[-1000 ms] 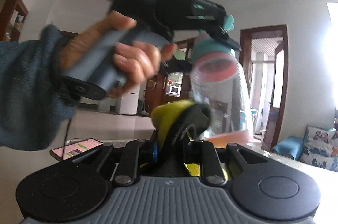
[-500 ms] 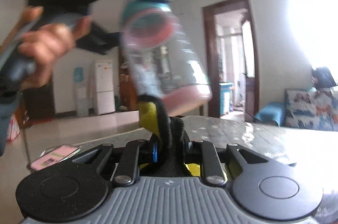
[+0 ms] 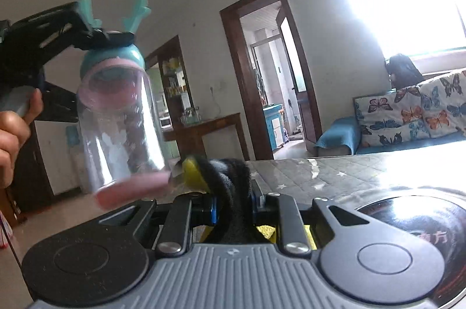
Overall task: Clean container
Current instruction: 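Lower the bottle toward the table with the left tool while the right tool lowers the cloth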
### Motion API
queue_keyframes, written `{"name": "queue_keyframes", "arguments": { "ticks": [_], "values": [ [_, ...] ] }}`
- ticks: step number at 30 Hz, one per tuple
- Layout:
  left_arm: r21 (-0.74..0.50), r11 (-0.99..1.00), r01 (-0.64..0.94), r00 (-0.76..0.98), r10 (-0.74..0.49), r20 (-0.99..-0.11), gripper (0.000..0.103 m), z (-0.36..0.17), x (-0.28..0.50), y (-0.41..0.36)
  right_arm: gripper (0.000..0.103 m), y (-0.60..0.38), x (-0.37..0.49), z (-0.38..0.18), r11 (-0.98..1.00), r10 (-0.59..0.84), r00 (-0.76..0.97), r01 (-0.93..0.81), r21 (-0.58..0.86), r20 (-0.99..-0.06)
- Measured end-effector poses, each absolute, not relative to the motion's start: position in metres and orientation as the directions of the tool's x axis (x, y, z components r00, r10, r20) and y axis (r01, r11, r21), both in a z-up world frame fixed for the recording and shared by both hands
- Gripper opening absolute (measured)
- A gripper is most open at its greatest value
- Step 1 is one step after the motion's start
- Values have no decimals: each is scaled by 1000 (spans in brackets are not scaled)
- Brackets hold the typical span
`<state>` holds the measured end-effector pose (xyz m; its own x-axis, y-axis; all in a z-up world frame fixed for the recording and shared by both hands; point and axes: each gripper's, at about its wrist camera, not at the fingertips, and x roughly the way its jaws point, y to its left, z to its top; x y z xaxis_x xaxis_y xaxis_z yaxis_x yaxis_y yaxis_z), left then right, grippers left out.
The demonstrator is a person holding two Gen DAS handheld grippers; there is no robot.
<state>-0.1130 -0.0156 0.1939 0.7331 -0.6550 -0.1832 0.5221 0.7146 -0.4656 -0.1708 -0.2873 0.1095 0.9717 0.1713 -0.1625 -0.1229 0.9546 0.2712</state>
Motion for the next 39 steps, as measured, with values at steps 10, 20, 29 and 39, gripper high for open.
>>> {"name": "queue_keyframes", "arguments": {
  "ticks": [10,20,29,39],
  "values": [
    [-420,777,468,760,-597,-257,73,159,-83,-34,19,-291,-143,120,961,203,948,-144,237,-246],
    [-317,858,404,806,-498,-319,73,126,-48,-51,19,-292,-110,124,958,204,933,-128,258,-295],
    [-225,901,370,836,-429,-342,73,106,-48,-63,19,-291,-79,128,957,208,945,-143,251,-253],
    [-187,915,357,850,-402,-341,73,106,-75,-74,22,-285,-80,95,955,207,895,-96,282,-395]
  ]
}}
